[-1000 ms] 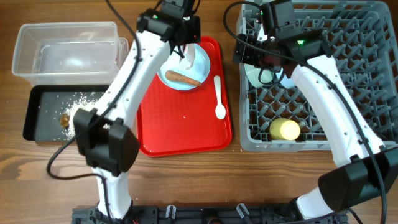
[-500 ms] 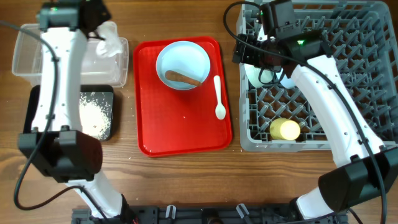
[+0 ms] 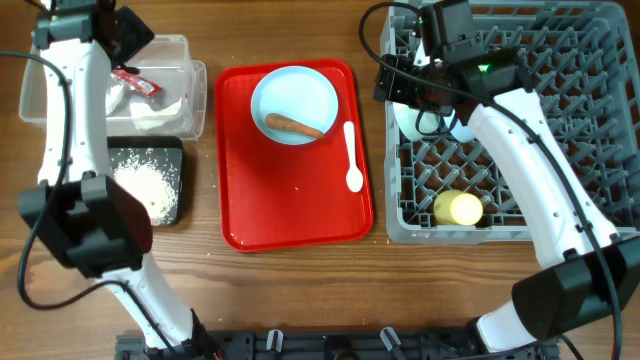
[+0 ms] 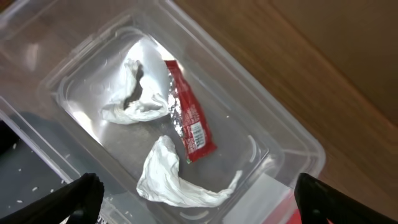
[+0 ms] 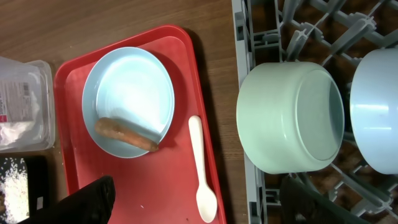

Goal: Sort waste into correct bins and load items into the dishwasher rack
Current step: 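Carry the tissue and wrapper left into the clear plastic bin, then reach the left gripper back to the plate and grasp the carrot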

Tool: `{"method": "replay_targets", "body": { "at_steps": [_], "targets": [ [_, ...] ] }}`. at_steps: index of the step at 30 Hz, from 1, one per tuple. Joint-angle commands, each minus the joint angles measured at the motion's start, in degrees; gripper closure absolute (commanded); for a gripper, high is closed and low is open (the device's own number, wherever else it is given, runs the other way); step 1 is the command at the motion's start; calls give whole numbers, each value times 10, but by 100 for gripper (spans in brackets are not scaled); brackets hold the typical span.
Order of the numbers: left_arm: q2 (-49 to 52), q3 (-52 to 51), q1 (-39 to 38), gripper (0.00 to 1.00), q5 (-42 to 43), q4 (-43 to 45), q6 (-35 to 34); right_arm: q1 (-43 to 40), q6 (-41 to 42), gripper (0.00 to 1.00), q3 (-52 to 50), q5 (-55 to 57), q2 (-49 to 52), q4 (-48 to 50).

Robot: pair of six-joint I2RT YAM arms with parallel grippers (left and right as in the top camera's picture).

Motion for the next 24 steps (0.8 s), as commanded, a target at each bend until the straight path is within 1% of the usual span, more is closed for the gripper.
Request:
{"method": "replay_targets", "body": {
  "at_steps": [1,2,3,4,6,9,10,11,12,14,16,18,21,24],
  "targets": [
    [-59,4,-30,4,125,-22,59,1,-8,14,9,10,-5,1],
    [-56,4,-62,4,148,-59,58,1,-8,14,9,10,-5,2],
    [-49,4,-85,5,151,-76,57,1,-7,14,9,10,-5,2],
    [-38,4,-116,9,150,-94,52,1,-8,14,9,10,-5,3],
    [-9,4,-171,13,150,-110,10,1,-8,13,9,10,-5,3],
    [51,4,-241,14,128,-102,-84,1,-8,12,9,10,-5,3],
    [80,4,-261,18,128,-101,-129,1,-8,12,8,10,-5,2],
    [91,4,-268,25,128,-103,-145,1,-8,12,9,11,-5,1],
    [112,4,-282,28,128,-115,-196,1,-9,12,8,15,-5,-1],
    [130,4,-300,29,128,-125,-237,1,-8,12,8,17,-5,-3],
    [144,4,-323,29,111,-113,-259,1,-8,12,8,17,-5,-3],
    [144,4,-335,29,70,-113,-290,1,-8,11,8,17,-5,-7],
    [147,4,-340,31,65,-111,-290,1,-9,12,8,21,-5,-12],
    [157,-4,-343,31,54,-109,-337,1,-9,12,8,21,-5,-12]
  ]
}}
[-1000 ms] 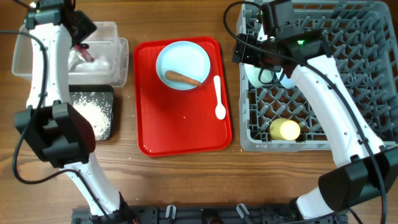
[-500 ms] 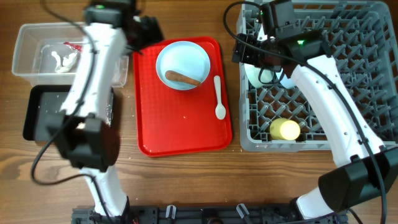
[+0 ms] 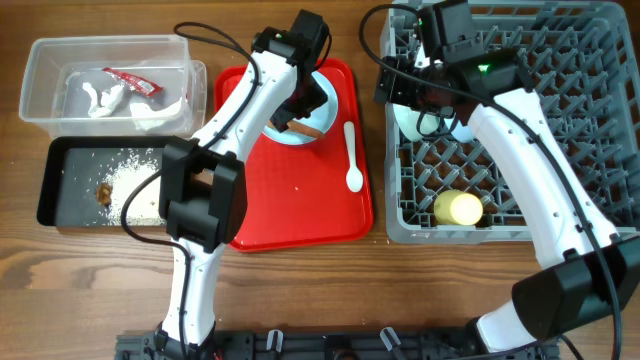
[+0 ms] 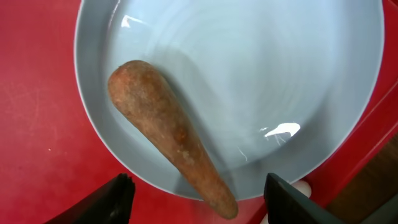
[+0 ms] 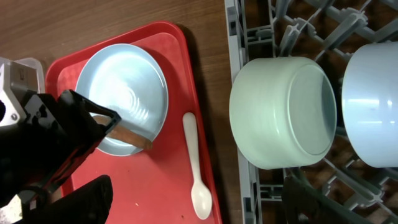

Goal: Sort waste into correct bins and load items into the dishwasher rack

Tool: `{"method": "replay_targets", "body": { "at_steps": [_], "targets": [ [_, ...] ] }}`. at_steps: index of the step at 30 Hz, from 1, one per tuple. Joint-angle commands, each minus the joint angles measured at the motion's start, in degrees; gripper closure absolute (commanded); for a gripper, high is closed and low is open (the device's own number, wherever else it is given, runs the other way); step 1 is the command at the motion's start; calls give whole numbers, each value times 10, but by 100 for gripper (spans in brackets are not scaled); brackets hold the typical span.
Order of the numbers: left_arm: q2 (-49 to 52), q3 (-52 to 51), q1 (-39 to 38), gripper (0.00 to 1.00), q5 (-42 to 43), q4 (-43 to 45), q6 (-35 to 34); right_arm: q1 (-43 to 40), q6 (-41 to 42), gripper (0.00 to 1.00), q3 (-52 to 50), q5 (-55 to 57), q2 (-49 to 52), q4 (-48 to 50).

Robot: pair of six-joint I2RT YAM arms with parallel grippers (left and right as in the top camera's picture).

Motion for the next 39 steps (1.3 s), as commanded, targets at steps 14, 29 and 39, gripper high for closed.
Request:
{"method": "replay_targets", "body": {
  "at_steps": [14,29,39],
  "targets": [
    [34,-86,-3,76,-17,103,-74,1,-8,8,8,23,-5,-1],
    [-284,-85,142,76,-211,-9,56,1,-8,6,8,23,-5,5],
    [-273,-188,368,75,-204,-73,-35,1,-8,5,8,23,-5,8]
  ]
}}
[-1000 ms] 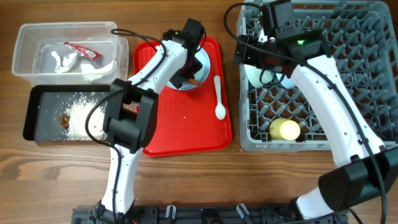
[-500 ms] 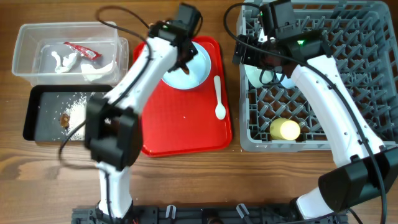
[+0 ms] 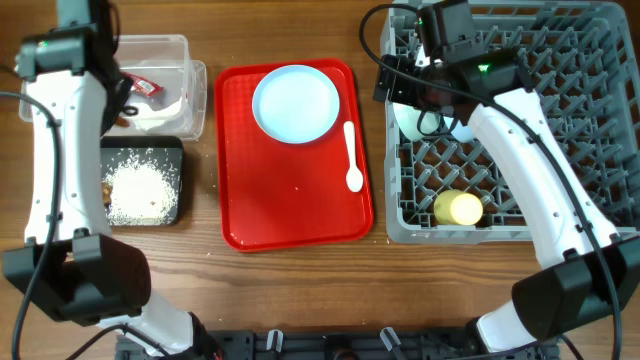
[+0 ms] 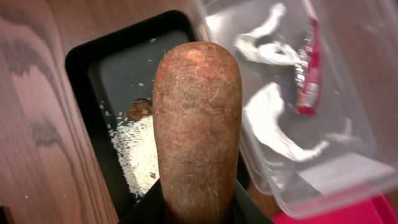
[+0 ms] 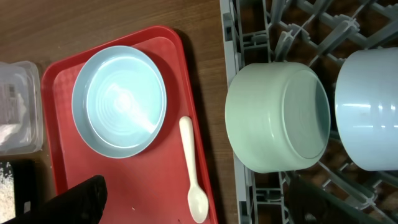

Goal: Sort waste into correct bins and load items into the dishwasher rack

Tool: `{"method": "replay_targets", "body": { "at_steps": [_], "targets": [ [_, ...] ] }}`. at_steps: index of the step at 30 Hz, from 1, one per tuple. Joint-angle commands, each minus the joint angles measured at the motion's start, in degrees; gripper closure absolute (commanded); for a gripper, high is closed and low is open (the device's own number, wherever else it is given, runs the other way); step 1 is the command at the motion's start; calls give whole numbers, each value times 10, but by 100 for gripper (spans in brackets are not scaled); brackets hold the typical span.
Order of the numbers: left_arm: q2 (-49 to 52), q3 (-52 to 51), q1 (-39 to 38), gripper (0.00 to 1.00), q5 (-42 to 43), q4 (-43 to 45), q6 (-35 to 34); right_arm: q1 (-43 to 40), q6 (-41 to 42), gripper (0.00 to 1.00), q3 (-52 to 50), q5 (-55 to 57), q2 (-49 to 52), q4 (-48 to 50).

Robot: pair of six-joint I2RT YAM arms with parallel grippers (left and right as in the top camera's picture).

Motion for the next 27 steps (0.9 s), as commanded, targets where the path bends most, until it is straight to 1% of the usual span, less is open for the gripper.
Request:
{"method": "replay_targets", "body": {
  "at_steps": [1,2,3,7,9,10,11,12,13,14,17,18,19,20,21,22,23,24,25,26,27],
  "targets": [
    [1,-79,34,75,-9,14,-78,1,-4,6,8,12,-5,3],
    [2,-148,49,73,-9,57,-114,1,-4,7,8,12,-5,3],
    [2,-182,53,73,-6,91,-114,1,-4,6,8,12,-5,3],
    [7,-349,57,73,-6,298,-114,1,-4,6,8,12,-5,3],
    [9,-402,57,71,-5,362,-113,1,-4,5,8,12,-5,1],
    [9,-409,57,70,-5,366,-113,1,-4,6,8,12,-5,2],
    [9,-409,57,65,-5,365,-113,1,-4,6,8,12,-5,2],
    [8,-409,57,56,-5,366,-109,1,-4,6,8,12,-5,3],
    [8,-409,57,44,-5,367,-109,1,-4,6,8,12,-5,4],
    [8,-408,57,40,-4,367,-107,1,-4,6,8,12,-5,5],
    [-24,-394,57,35,12,358,-56,1,-4,6,8,8,-5,10],
    [-42,-387,56,34,24,351,-41,1,-21,2,8,-14,-5,18],
    [-54,-383,56,34,40,349,-22,2,-50,1,8,-42,-5,29],
    [-87,-376,56,34,100,350,31,11,-69,1,8,-67,-5,52],
    [-116,-374,56,29,145,350,64,24,-68,1,8,-66,-5,71],
    [-142,-374,56,28,180,349,92,39,-68,1,8,-66,-5,91],
    [-161,-374,55,27,210,349,116,56,-60,1,8,-60,-2,112],
    [-175,-374,51,26,232,349,132,69,-30,4,8,-42,4,129],
    [-186,-374,42,19,248,349,137,78,15,7,8,-13,17,136],
    [-188,-374,28,11,263,350,156,83,33,7,8,-4,32,141],
    [-188,-374,20,10,270,350,166,85,33,7,8,-6,47,145]
  ]
}}
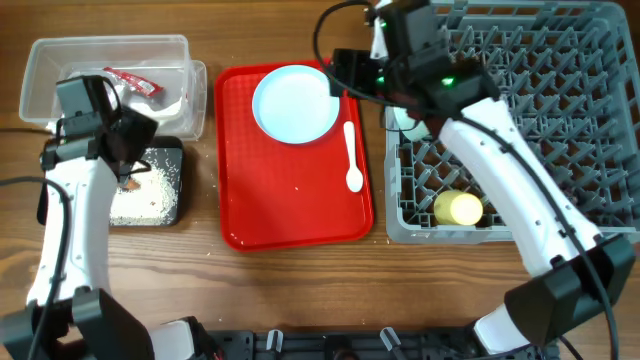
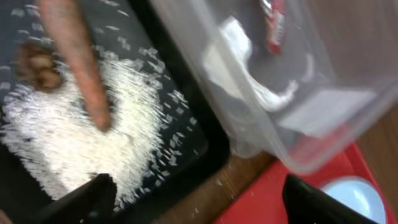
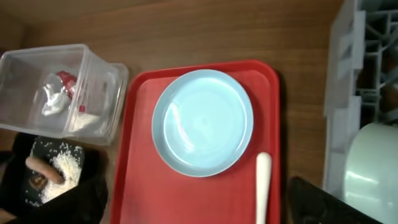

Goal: Sort waste into correct bins and load items into the dishwasher rack
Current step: 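Park the left arm and move the right gripper to the plate rim, then grasp the light blue plate rim with the right gripper and lift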

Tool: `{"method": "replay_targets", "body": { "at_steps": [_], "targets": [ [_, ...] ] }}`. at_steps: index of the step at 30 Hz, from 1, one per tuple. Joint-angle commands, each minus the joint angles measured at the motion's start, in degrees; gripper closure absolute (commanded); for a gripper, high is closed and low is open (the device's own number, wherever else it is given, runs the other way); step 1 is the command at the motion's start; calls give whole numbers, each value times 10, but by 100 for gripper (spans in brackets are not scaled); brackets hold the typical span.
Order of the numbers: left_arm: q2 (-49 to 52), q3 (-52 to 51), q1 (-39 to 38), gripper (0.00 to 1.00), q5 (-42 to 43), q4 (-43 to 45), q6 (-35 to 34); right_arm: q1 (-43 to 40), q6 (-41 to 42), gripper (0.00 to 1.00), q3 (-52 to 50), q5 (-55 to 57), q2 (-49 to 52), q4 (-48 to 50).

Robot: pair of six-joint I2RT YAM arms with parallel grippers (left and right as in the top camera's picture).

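A brown carrot-shaped food piece (image 2: 81, 68) lies on the rice in the black tray (image 1: 170, 150). My left gripper (image 2: 196, 208) hangs open just above that tray's right edge, with nothing between its fingers; from overhead the left gripper (image 1: 128, 150) is over the tray. The pale blue plate (image 3: 203, 121) is bare on the red tray (image 1: 290, 215), and a white spoon (image 3: 262, 186) lies to its right. My right gripper (image 3: 193, 205) is open above the red tray's far right corner, holding nothing.
The clear bin (image 1: 40, 60) at the back left holds a red wrapper (image 1: 132, 82) and crumpled tissue. The grey dishwasher rack (image 1: 560, 120) on the right carries a pale green bowl (image 1: 405, 122) and a yellow cup (image 1: 458, 208).
My left gripper has let go of the food piece, which now lies in the black tray. My right gripper has moved left from the rack to the red tray's far right corner.
My left gripper was open over the clear bin while the food piece lay on the plate. Then it was open right over the food piece on the plate. Then it held the piece above the black tray, with the plate bare. Now the piece lies on the rice.
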Motion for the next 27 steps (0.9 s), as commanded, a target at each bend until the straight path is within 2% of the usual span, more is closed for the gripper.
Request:
{"method": "replay_targets", "body": {
  "at_steps": [1,3,6,7,10,14,17,20,24,26,27],
  "targets": [
    [-10,7,-49,8,65,-1,76,8,52,7,8,24,66,8],
    [-10,7,-94,3,63,3,118,11,64,12,8,-14,125,12],
    [-10,7,-131,0,61,4,119,12,105,19,8,-23,192,14],
    [-10,7,-134,0,61,4,119,12,104,20,8,-29,204,20],
    [-10,7,-134,0,61,13,119,15,123,32,8,-33,243,51],
    [-10,7,-134,0,61,12,119,16,146,44,8,-32,261,61],
    [-10,7,-134,0,61,12,119,16,163,46,8,-32,276,73],
    [-10,7,-134,0,61,12,119,18,185,54,8,-32,298,74],
    [-10,7,-134,0,61,12,119,20,205,70,8,-37,316,83],
    [-10,7,-134,0,61,12,119,20,205,95,8,-37,318,85],
    [-10,7,-134,0,61,12,119,20,203,96,8,-45,318,83]
  ]
}}
